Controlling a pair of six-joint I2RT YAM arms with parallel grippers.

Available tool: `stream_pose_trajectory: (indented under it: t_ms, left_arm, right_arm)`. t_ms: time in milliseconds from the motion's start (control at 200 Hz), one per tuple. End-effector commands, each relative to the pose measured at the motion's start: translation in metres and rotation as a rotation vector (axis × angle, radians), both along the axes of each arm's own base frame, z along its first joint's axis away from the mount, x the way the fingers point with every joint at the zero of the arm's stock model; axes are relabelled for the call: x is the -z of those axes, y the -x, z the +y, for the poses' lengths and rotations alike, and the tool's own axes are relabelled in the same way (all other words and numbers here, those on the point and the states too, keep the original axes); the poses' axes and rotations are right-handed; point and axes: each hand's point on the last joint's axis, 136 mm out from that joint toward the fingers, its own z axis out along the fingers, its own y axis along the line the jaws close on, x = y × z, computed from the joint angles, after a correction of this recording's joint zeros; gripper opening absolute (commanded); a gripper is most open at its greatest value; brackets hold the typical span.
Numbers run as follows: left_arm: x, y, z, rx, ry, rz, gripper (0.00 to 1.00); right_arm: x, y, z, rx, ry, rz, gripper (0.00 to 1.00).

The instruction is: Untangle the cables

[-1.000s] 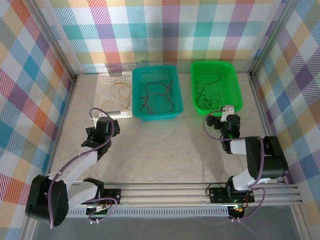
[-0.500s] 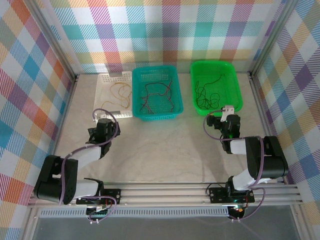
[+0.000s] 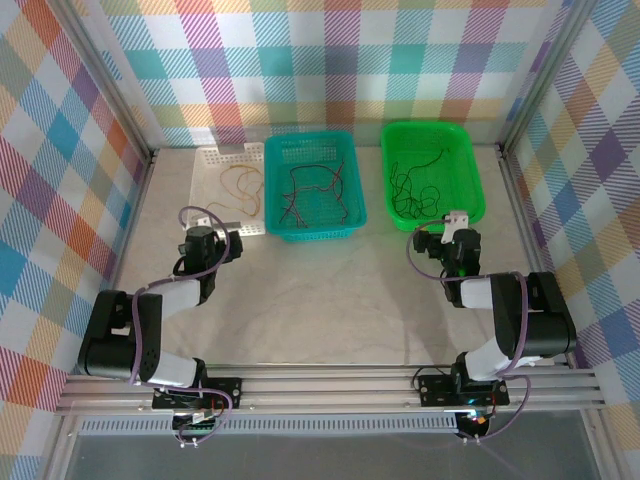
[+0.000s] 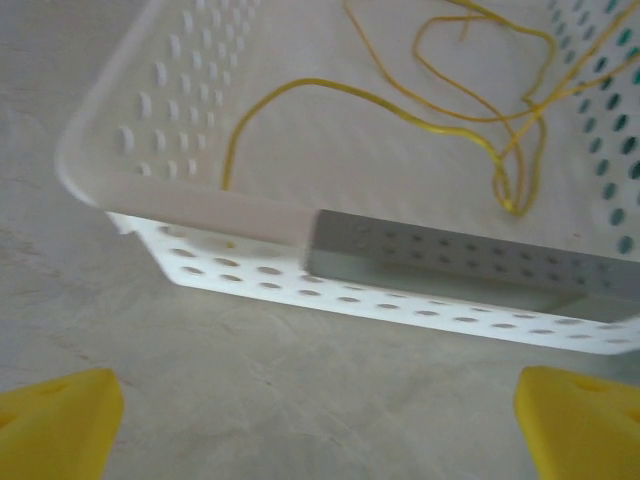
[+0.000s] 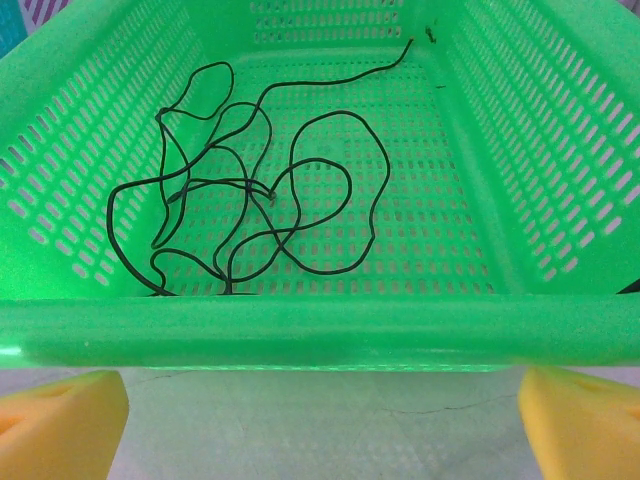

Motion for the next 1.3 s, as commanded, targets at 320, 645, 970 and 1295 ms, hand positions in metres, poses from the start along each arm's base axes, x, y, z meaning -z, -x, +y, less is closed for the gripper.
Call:
stream_pose_trajectory:
  t_ms: [320, 645, 970, 1295]
  left_arm:
    - [-0.025, 0.004, 0.019, -0.016, -0.050, -0.219, 1.00]
    - [0.003, -0.016, 0.004, 0.062, -0.067, -0.140, 1.00]
    - [0.002, -0.015, -0.001, 0.063, -0.109, -0.141, 1.00]
    - [0.001, -0.016, -0.002, 0.066, -0.110, -0.140, 1.00]
  right_arm:
    - [-0.004, -0.003, 0.001, -0.019, -0.002, -0.018, 1.00]
    - [-0.003, -0.003, 0.001, -0.024, -0.008, -0.012, 1.00]
    - [-0.003, -0.003, 0.001, -0.025, -0.010, -0.012, 1.00]
    - [-0.003, -0.003, 0.001, -0.024, -0.010, -0.012, 1.00]
